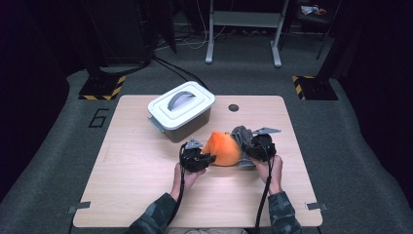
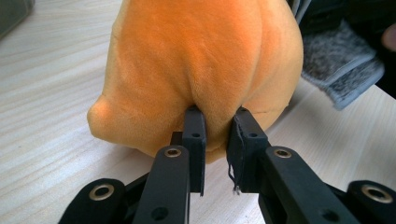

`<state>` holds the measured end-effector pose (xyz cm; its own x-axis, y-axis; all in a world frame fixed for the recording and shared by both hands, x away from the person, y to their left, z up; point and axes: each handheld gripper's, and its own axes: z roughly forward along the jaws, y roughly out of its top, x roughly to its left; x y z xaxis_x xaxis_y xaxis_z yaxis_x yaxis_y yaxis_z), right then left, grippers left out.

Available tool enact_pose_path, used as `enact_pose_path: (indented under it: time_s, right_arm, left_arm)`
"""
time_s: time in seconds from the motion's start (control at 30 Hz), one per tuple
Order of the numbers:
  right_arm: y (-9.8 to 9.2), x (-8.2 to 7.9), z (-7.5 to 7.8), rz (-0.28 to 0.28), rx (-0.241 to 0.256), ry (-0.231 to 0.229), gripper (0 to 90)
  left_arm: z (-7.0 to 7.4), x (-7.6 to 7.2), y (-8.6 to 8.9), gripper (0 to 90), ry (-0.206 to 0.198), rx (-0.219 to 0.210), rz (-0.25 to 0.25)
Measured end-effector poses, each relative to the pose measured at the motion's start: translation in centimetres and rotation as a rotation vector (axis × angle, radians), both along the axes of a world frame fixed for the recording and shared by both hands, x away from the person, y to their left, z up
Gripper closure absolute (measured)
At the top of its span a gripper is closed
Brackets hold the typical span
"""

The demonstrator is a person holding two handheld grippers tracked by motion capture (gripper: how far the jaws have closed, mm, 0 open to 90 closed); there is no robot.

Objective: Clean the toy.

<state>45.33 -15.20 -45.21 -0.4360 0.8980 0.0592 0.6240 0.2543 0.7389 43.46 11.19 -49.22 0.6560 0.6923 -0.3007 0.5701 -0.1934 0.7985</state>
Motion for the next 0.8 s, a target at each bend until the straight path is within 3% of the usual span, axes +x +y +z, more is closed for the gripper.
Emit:
enact_pose_path:
  time_s: [0.23,0.33,0.4,0.5,0.6,0.7,0.77,0.8]
  right_arm:
    - [-0.9,0.6,-1.9,-0.035,0.026,0.066,68.4]
    - [-1.0,0.8,-2.3,-0.045,0.008,0.087,68.4]
    - [-1.1,0.6,-2.2,-0.047,0.001,0.08,68.3]
    - [-1.4,-0.1,-0.8,-0.05,0.002,0.022,68.3]
    - [-0.9,-1.1,1.0,0.002,0.067,-0.042,68.4]
    - [0.8,-1.3,1.7,0.066,0.071,-0.031,68.5]
    - [1.8,-1.0,1.3,0.065,0.028,-0.029,68.8]
    - [1.9,-0.9,1.1,0.058,0.034,-0.024,69.0]
  left_arm:
    - [0.0,0.0,-0.1,77.4,-0.006,0.0,-0.001]
    - [0.0,0.0,0.0,77.3,-0.003,-0.002,-0.001]
    - [0.0,0.0,0.0,77.2,-0.006,-0.003,0.0]
    - [0.0,0.1,0.1,76.9,-0.005,-0.007,0.003]
    - [0.0,0.1,0.1,76.6,-0.005,-0.007,-0.002]
    - [0.1,0.1,0.1,75.9,-0.014,0.007,0.0]
    - [0.2,0.0,-0.1,73.8,-0.05,0.041,0.008]
    - [0.2,0.0,0.0,71.0,-0.06,0.065,0.007]
